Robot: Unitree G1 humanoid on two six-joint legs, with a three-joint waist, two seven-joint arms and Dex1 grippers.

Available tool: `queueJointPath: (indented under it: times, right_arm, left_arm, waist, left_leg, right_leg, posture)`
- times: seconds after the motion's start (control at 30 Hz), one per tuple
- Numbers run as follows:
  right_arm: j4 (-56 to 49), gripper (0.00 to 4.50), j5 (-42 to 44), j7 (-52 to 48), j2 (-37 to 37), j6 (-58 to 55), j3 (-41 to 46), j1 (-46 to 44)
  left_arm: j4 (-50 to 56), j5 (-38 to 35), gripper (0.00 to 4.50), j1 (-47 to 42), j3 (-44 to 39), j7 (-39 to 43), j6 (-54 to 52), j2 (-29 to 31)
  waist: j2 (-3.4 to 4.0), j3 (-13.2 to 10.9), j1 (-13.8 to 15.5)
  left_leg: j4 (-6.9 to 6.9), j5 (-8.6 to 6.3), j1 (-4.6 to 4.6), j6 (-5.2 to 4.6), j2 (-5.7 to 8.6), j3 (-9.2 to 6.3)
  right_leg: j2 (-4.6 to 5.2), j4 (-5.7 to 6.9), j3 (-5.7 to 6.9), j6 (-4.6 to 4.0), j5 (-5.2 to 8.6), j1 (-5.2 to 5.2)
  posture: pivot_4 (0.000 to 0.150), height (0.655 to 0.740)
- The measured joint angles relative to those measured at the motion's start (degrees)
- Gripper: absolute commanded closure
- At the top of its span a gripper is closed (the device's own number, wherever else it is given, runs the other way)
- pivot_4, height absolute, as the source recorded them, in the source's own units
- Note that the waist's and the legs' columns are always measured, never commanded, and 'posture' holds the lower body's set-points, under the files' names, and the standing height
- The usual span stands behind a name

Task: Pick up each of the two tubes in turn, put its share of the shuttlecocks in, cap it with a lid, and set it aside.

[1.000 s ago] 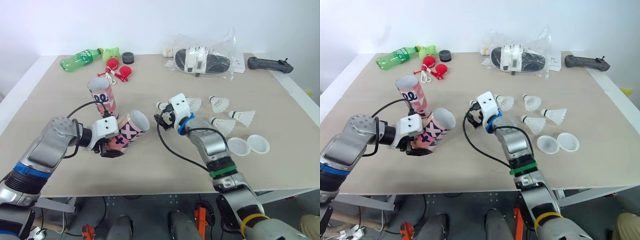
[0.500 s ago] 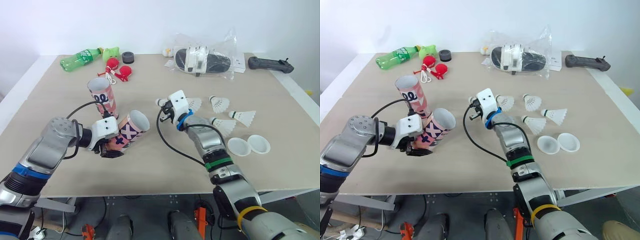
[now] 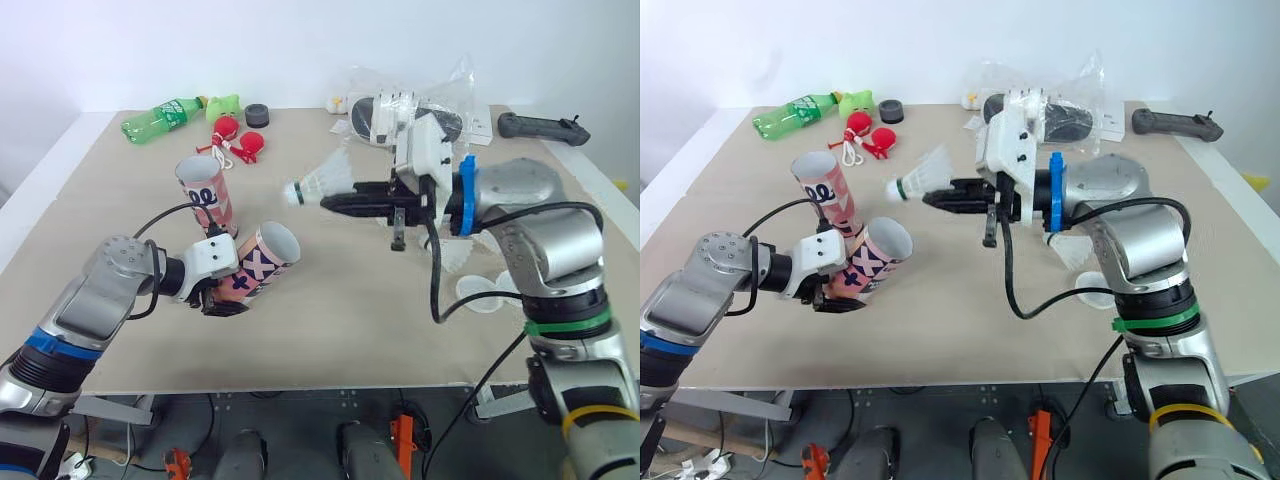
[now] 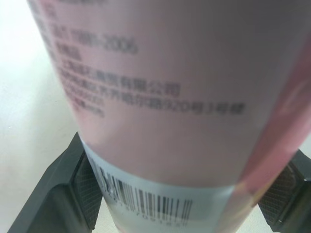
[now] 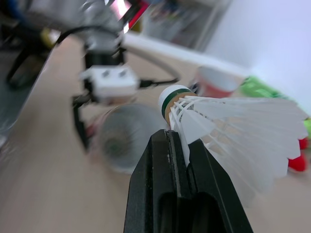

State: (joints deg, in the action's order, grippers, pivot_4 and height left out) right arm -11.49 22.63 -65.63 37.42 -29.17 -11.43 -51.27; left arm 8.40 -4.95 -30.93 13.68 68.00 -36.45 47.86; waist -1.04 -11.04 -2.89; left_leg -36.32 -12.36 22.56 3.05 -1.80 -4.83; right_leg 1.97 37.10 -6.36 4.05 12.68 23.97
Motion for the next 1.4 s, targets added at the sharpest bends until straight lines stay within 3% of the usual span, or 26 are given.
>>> queueJointPath:
  times: [0.23, 0.33, 0.6, 0.73, 0.97, 1.17, 1.4]
  right_arm:
    - [-0.27, 4.42, -6.34, 0.83, -2.62, 1.10, -7.31, -0.03]
    - [-0.08, 3.48, -7.44, 1.19, -5.05, 0.86, -9.26, -0.15]
    - [-1.68, 0.03, -4.97, 2.41, -6.38, -3.40, -7.03, 0.24]
    - [-6.85, 0.03, 1.31, 8.60, -7.36, -10.50, 2.24, 4.00]
    - [-11.54, 0.03, 4.95, 23.10, -7.36, -15.37, 21.13, 21.60]
    - [-14.59, 0.03, 6.94, 24.44, -1.00, -17.39, 30.96, 36.59]
    - [-12.82, 0.03, 4.55, 24.88, 5.78, -15.80, 36.03, 45.50]
  left_arm:
    - [-0.29, 0.00, 0.84, -0.23, 0.01, 0.07, 0.05, -0.34]
    - [-0.53, 0.01, 0.84, -0.39, 0.02, 0.04, 0.14, -0.77]
    - [-0.75, 0.30, 0.84, -0.51, 0.06, 0.09, 0.37, -1.10]
    - [-0.74, 0.46, 0.84, -0.63, 0.14, 0.07, 0.36, -1.51]
    - [-1.92, 0.45, 0.84, -1.40, 0.49, 0.87, 0.97, -1.81]
    - [-3.97, 0.52, 0.84, -2.84, 1.30, 2.02, 1.80, -2.38]
    - [-5.79, 1.14, 0.84, -3.61, 1.82, 2.51, 2.96, -3.18]
  waist:
    - [0.00, 0.00, 0.16]
    - [0.00, 0.00, 0.32]
    - [0.00, 0.01, 0.37]
    - [-0.04, 0.03, 0.61]
    - [-0.09, 0.08, 0.92]
    - [-0.03, 0.11, 1.20]
    - [0.00, 0.13, 1.09]
  left_leg:
    - [-0.01, 0.00, 0.03, 0.00, 0.02, 0.00]
    - [-0.04, 0.01, 0.07, 0.01, 0.03, -0.01]
    - [-0.07, 0.01, 0.08, 0.01, 0.07, -0.02]
    - [-0.08, 0.01, 0.09, 0.01, 0.09, -0.04]
    - [-0.06, 0.00, 0.10, 0.01, 0.12, -0.04]
    - [-0.07, 0.00, 0.10, 0.01, 0.17, 0.03]
    - [-0.10, 0.02, -0.09, -0.02, 0.17, 0.06]
  right_leg:
    - [0.02, 0.00, 0.00, 0.17, -0.08, 0.02]
    - [0.03, 0.00, 0.01, 0.20, -0.10, 0.01]
    - [0.07, -0.01, 0.01, 0.20, -0.10, -0.01]
    - [0.09, -0.02, 0.02, 0.22, -0.08, -0.05]
    - [0.11, -0.05, 0.02, 0.21, -0.03, -0.06]
    - [0.17, -0.08, -0.05, 0.13, 0.09, -0.12]
    - [0.19, -0.14, -0.05, 0.14, 0.12, -0.41]
  posture:
    - [0.150, 0.7400]
    - [0.150, 0.7400]
    - [0.150, 0.7400]
    - [0.150, 0.7400]
    - [0.150, 0.7400]
    - [0.150, 0.7400]
    - [0.150, 0.7400]
